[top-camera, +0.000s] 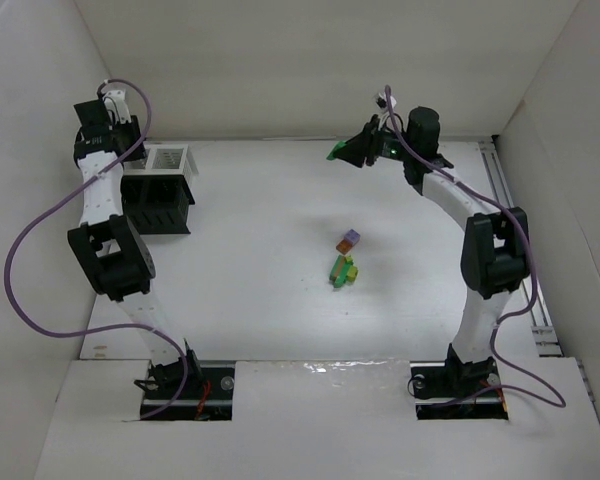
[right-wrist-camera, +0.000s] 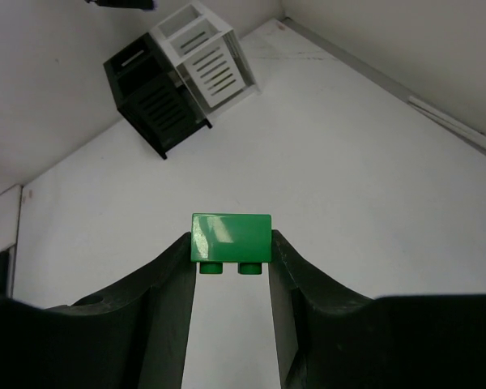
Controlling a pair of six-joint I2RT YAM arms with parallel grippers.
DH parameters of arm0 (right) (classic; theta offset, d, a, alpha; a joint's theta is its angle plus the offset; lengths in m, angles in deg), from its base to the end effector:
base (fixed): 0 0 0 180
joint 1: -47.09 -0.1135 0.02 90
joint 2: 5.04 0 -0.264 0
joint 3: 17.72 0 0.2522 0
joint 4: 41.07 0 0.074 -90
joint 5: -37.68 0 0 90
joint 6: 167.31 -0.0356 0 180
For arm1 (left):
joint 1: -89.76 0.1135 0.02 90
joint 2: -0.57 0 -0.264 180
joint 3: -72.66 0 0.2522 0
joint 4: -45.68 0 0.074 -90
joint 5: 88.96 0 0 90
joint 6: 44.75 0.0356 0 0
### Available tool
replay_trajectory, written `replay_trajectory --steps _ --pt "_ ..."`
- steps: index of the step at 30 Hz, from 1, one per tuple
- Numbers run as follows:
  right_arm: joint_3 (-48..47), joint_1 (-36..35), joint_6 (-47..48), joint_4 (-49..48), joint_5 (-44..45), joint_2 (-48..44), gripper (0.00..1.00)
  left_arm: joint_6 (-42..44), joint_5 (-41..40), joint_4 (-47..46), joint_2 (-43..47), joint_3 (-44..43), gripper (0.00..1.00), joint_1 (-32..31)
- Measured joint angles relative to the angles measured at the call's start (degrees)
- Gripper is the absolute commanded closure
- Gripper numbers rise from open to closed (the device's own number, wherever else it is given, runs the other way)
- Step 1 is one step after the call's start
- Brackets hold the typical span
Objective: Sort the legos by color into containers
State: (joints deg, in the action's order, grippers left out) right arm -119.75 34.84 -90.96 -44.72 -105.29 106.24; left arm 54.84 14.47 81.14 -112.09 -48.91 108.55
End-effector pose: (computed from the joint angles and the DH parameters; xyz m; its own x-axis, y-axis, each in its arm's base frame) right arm 0.4432 0.1253 0.3096 -0.3061 0.0790 -0.9487 -0.8562 0.4130 0.3106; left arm 0.4458 0.1429 0.3476 -0.4367 0.0226 -0.8993 -0.0445 0.9979 0.0467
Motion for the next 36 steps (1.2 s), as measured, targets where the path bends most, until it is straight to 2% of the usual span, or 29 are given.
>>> replay_trajectory --steps 10,19,24,28,30,31,35,36 --pt "-0.85 -3.21 -1.84 -0.26 -0.68 0.00 1.00 -1.55 1.09 -1.62 -0.26 0.11 1.00 1.20" --pt "-1.25 -3.21 -1.97 -0.22 -0.09 0.00 1.00 -1.86 -2.89 -2.47 -7.96 -8.46 0.99 1.20" --pt "-3.10 -3.26 -1.95 -0.28 0.28 0.02 1.00 -1.73 -4.76 -1.86 -9.49 -9.14 0.96 1.20" --pt "-4.61 -3.30 -1.95 -0.68 0.50 0.20 1.00 -1.64 -5.90 -1.68 -9.53 -9.14 0.87 1.03" --pt "-4.92 -3.32 -1.95 -0.74 0.52 0.24 1.00 -1.46 -6.23 -1.68 -9.53 -9.11 0.75 0.76" --pt "-5.09 -3.37 -1.95 -0.83 0.55 0.35 1.00 -1.46 -6.23 -1.66 -9.53 -9.09 0.61 0.68" --pt "-5.38 -3.58 -1.95 -1.05 0.63 1.07 1.00 -1.22 -6.23 -1.77 -9.53 -8.81 0.49 0.09" --pt "-5.44 -3.65 -1.95 -1.05 0.68 1.27 1.00 -1.14 -6.19 -1.73 -9.53 -8.74 0.49 -0.04"
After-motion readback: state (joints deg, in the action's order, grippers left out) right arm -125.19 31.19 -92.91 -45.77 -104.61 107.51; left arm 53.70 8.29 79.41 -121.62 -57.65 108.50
